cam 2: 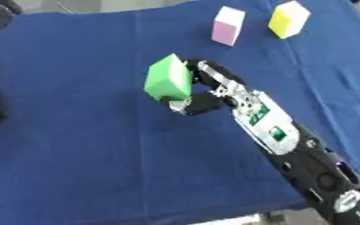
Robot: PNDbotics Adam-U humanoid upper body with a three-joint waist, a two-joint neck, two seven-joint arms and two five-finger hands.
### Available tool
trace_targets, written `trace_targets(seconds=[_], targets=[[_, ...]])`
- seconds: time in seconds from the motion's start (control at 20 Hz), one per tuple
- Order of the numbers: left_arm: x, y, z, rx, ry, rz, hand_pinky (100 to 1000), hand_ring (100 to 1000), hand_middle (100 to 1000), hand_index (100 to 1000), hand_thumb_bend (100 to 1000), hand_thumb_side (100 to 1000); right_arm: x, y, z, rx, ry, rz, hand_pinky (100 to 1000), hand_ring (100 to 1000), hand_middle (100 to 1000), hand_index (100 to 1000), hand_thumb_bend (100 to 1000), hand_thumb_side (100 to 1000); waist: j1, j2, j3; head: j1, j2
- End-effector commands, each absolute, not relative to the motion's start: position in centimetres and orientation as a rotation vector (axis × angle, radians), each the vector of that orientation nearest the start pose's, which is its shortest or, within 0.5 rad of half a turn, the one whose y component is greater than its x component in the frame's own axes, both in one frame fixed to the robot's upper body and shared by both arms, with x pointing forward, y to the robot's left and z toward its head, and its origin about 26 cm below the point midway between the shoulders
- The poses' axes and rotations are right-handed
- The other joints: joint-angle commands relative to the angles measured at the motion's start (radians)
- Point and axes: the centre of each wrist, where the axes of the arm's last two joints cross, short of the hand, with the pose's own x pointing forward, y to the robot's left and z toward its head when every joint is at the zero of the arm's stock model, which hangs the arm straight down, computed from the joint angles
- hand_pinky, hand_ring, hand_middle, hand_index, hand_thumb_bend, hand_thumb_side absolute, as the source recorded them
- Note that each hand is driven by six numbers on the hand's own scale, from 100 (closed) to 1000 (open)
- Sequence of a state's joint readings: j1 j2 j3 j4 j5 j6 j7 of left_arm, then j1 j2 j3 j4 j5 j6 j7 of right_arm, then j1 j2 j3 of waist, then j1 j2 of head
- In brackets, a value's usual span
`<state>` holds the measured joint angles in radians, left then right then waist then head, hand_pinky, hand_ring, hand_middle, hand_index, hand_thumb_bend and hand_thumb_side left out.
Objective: Pick up the objects with one hand, pass them to the other hand, and then place them into the box on the other side of the table.
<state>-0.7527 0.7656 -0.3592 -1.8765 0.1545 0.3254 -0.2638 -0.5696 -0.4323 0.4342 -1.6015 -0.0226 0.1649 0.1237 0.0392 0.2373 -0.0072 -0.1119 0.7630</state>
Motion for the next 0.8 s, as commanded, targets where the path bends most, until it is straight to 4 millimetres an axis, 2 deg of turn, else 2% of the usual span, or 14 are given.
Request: trace_targets(seconds=[0.05,0.25,0.3,0.5,0.8], targets=[[31.9,21.6,31.3,0.206,-1.859,-1.283,757,709,719,866,597,579,36.3,-17.5,16.3,0.042,-1.807,0.956,793,669,499,535,121,152,0.006,-0.042,-0.001,0.007,0.004],[31.5,20.5,31.7,0.213,-1.819,-1.36,759,715,721,865,587,572,36.1,-16.9,16.3,0.074,-1.818,0.951,791,667,497,531,147,156,0.007,-0.046,0.0,0.01,0.005],[31.4,20.2,31.8,0.215,-1.807,-1.378,759,716,724,865,585,572,36.0,-16.8,16.3,0.079,-1.823,0.946,791,666,496,531,121,144,0.008,-0.046,0.001,0.011,0.005],[31.0,19.0,32.2,0.227,-1.762,-1.456,764,726,733,867,575,570,35.8,-16.2,16.5,0.097,-1.842,0.941,788,665,495,531,122,141,0.01,-0.048,0.003,0.009,0.006],[31.4,17.4,32.3,0.238,-1.668,-1.557,771,738,744,868,564,572,35.5,-15.2,16.6,0.12,-1.855,0.952,788,667,496,531,122,138,0.015,-0.049,0.007,0.005,0.006]])
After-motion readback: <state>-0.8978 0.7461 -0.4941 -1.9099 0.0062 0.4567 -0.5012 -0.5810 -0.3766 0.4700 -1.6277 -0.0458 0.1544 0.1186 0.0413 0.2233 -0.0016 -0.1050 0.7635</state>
